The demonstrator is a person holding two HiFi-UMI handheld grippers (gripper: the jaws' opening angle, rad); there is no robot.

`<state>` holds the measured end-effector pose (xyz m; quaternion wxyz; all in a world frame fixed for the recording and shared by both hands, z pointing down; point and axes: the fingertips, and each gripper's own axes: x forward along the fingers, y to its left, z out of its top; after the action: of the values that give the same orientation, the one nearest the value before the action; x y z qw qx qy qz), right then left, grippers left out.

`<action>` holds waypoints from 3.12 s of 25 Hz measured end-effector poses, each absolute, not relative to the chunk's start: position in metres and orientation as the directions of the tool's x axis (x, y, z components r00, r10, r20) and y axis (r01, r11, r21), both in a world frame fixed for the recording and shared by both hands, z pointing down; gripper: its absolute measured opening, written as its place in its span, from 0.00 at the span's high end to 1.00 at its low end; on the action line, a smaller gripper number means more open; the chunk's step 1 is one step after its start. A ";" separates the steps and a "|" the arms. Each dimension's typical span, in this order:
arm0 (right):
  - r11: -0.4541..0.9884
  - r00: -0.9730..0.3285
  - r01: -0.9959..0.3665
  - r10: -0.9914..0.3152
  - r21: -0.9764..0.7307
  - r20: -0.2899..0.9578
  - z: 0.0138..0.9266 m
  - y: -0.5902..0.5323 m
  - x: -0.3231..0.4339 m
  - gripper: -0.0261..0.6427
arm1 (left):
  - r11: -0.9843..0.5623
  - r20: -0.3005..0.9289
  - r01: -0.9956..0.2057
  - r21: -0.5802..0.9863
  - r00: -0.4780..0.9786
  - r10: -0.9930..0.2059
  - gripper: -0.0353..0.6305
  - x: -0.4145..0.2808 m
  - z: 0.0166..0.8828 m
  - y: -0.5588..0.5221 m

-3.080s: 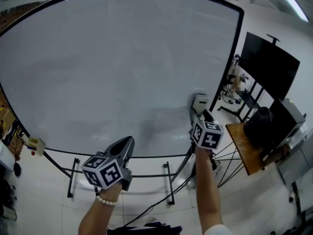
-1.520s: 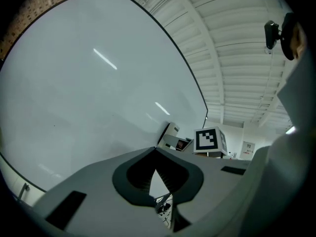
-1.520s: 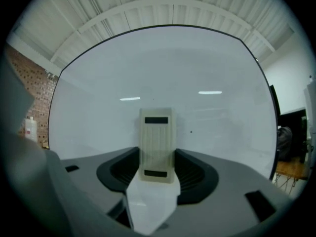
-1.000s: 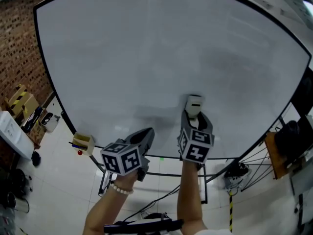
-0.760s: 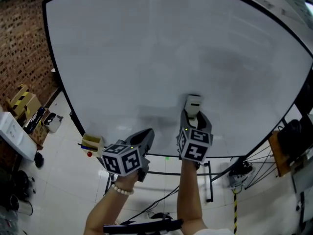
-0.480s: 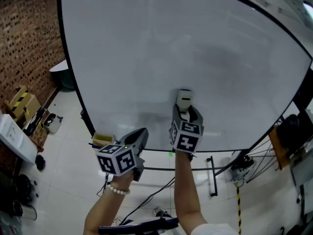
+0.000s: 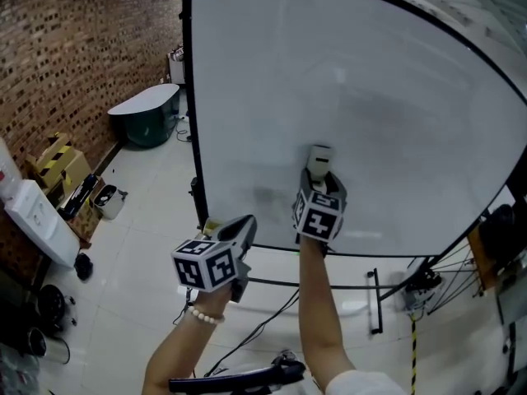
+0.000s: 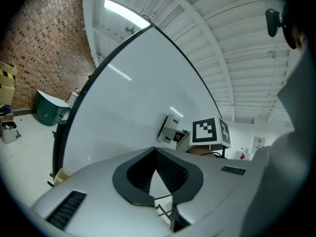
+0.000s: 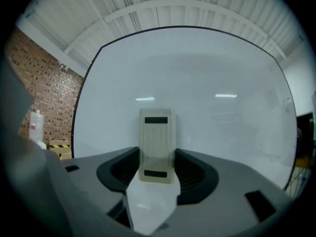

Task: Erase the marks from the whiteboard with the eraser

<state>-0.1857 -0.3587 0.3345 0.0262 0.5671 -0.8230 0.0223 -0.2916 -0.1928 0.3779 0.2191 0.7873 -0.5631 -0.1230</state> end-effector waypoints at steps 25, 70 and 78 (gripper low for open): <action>0.409 -0.400 -0.911 -0.908 0.059 0.120 0.358 -0.310 -0.452 0.58 | -0.121 0.060 -0.841 0.528 0.179 -0.982 0.96 -0.495 0.391 -0.088; 0.386 -0.383 -0.923 -0.911 -0.014 0.152 0.448 -0.380 -0.176 0.58 | -0.143 0.105 -0.814 0.562 0.242 -0.964 0.97 -0.301 0.419 -0.207; 0.402 -0.398 -0.916 -0.906 -0.001 0.144 0.449 -0.402 -0.086 0.58 | -0.151 0.112 -0.809 0.568 0.258 -0.960 0.96 -0.213 0.423 -0.244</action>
<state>-0.0859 -0.4017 0.4491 0.0601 0.5455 -0.8350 0.0398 -0.2132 -0.2440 0.4232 0.2702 0.7456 -0.5929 -0.1395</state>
